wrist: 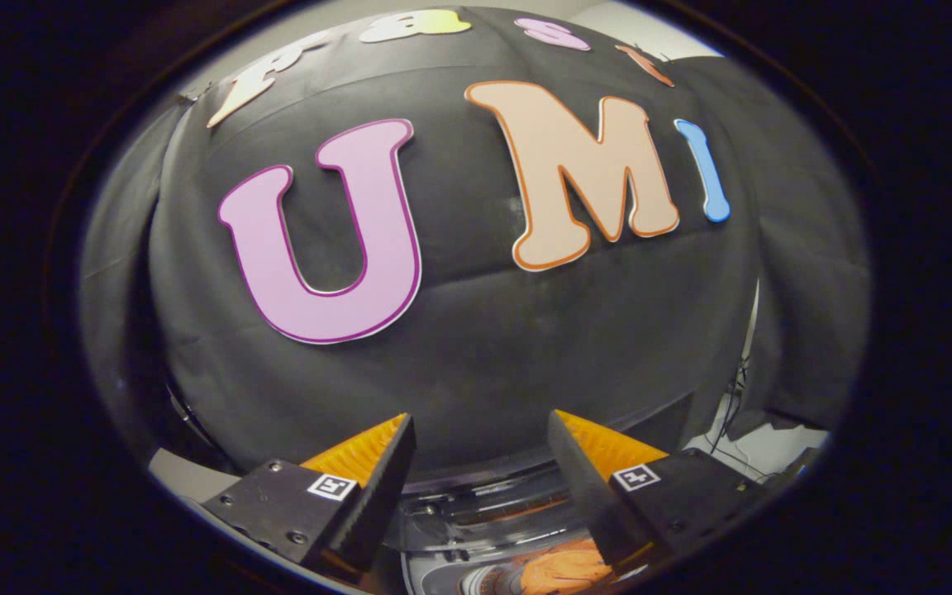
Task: Put the clothes into the washing machine and then close the washing machine lid.
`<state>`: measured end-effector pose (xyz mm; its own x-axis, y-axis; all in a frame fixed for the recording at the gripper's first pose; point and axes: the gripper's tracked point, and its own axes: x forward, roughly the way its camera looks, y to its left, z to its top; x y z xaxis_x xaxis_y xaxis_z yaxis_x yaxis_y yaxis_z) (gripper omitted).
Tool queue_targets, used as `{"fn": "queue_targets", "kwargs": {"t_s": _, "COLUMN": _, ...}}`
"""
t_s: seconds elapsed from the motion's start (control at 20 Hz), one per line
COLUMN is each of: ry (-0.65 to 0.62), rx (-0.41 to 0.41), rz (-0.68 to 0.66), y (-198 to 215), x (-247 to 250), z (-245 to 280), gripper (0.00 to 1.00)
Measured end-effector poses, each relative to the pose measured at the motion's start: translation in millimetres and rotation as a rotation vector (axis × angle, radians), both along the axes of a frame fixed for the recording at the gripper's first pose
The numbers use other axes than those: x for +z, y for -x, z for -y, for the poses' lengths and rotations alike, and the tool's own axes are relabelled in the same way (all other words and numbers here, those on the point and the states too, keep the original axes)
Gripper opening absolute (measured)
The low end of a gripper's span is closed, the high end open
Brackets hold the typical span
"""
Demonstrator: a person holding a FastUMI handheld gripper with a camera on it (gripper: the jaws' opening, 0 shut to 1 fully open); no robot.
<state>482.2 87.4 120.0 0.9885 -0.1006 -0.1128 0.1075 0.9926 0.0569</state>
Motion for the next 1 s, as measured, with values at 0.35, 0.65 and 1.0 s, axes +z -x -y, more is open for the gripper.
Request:
{"fn": "queue_targets", "kwargs": {"t_s": 0.35, "ry": 0.166, "rx": -0.046, "rz": -0.048, "y": -29, "x": -34, "z": 15, "gripper": 0.97}}
{"fn": "queue_targets", "kwargs": {"t_s": 0.65, "ry": 0.209, "rx": -0.063, "rz": -0.054, "y": -45, "x": -45, "z": 18, "gripper": 0.96}}
{"fn": "queue_targets", "kwargs": {"t_s": 1.0, "ry": 0.215, "rx": -0.053, "rz": -0.044, "y": -38, "x": -44, "z": 20, "gripper": 0.98}}
